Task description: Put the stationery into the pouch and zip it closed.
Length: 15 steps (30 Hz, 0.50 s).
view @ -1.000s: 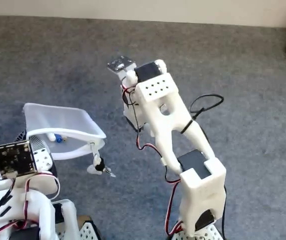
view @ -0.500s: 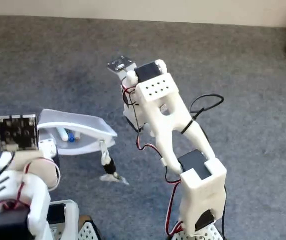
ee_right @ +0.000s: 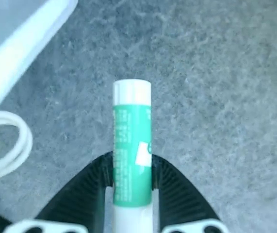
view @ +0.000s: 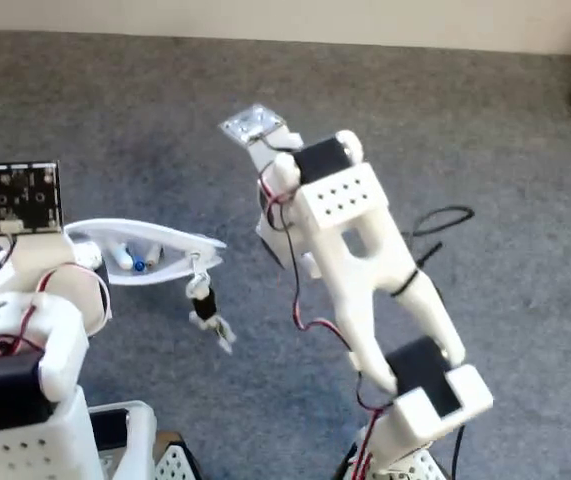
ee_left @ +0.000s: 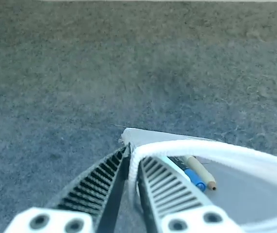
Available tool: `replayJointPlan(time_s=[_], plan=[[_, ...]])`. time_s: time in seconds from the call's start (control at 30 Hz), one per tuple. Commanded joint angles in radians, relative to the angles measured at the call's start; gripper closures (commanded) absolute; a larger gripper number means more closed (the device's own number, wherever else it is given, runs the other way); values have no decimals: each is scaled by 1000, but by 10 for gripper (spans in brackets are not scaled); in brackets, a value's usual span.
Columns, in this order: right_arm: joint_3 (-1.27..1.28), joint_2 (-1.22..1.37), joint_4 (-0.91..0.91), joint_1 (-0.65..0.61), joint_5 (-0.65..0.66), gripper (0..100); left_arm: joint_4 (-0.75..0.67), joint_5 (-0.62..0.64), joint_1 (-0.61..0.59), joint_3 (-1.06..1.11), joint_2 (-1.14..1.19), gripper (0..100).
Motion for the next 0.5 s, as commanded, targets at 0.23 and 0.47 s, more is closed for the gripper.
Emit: replayJointPlan(time_s=[0.23, 0.47], plan=[[318, -147, -265, 16, -5, 994, -3, 55, -87, -42, 99, 987], [387, -70, -401, 22, -6, 989, -5, 55, -133, -38, 101, 986]])
